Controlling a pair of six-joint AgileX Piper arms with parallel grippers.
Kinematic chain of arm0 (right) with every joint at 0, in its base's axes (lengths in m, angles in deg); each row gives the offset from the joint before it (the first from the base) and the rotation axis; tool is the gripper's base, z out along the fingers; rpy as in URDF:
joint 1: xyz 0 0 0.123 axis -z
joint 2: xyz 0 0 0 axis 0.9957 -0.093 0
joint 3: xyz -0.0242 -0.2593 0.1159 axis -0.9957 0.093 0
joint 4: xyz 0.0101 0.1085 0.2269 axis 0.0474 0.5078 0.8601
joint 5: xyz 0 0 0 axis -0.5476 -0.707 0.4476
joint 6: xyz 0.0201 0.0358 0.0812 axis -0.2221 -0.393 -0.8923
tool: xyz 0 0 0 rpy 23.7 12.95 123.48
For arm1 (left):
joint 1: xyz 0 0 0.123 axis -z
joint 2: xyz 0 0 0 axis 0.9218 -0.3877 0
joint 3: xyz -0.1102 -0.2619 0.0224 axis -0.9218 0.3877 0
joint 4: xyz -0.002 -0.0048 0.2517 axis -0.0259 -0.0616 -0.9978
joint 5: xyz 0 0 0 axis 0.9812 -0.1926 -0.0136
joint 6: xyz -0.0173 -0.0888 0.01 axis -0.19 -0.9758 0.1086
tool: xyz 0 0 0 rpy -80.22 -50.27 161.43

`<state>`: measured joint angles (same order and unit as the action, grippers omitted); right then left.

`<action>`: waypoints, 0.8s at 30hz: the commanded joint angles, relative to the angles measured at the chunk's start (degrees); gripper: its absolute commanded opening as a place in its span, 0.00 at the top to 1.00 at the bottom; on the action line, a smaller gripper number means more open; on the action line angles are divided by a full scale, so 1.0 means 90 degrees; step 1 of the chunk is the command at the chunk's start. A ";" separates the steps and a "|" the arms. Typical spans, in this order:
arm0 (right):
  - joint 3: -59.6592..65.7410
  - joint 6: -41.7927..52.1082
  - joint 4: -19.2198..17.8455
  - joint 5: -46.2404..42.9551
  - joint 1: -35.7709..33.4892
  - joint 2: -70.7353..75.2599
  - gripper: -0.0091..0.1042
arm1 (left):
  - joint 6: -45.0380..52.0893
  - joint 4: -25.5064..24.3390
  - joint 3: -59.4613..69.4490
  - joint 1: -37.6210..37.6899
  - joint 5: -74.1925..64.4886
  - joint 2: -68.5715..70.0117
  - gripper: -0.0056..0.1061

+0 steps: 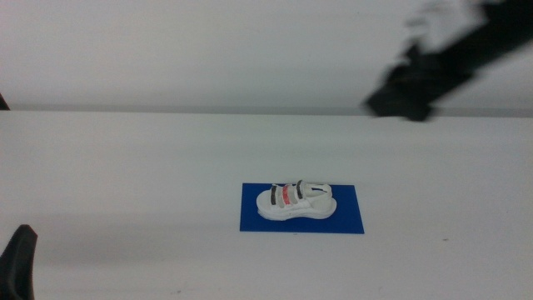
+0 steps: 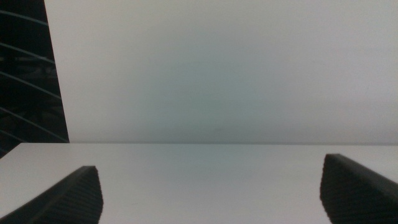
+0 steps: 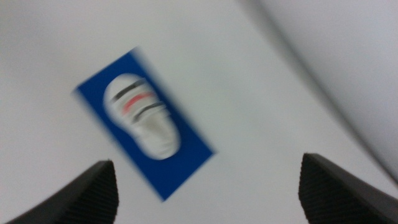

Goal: Use one arm to grab the shoe from the table and place it on the mat.

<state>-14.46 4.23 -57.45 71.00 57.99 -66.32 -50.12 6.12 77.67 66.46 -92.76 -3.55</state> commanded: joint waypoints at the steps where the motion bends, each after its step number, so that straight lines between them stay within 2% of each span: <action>1: 0.1623 -0.0758 -0.0351 -0.1243 0.0169 0.1684 0.23 | -0.0036 0.0003 0.0271 0.0027 0.0077 0.0261 0.11; 6: 0.4476 -0.2503 -0.0578 -0.3544 0.0329 0.4612 0.23 | -0.0036 0.0003 0.0271 0.0027 0.0077 0.0261 0.11; 9: 0.5746 -0.3228 -0.0884 -0.4217 0.0423 0.5805 0.23 | -0.0036 0.0003 0.0271 0.0027 0.0077 0.0261 0.11; 14: 0.6775 -0.3286 -0.0914 -0.4343 0.0503 0.6924 0.23 | -0.0036 0.0003 0.0271 0.0027 0.0077 0.0261 0.11; 19: 0.6946 -0.3286 -0.0707 -0.4295 0.0503 0.7421 0.23 | -0.0036 0.0003 0.0271 0.0027 0.0077 0.0261 0.11; 24: 0.6946 -0.3286 -0.0707 -0.4295 0.0503 0.7694 0.23 | -0.0036 0.0003 0.0271 0.0027 0.0077 0.0261 0.11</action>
<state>47.86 -25.27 -63.73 33.17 62.30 2.10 -50.12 6.12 77.67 66.46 -92.72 -3.55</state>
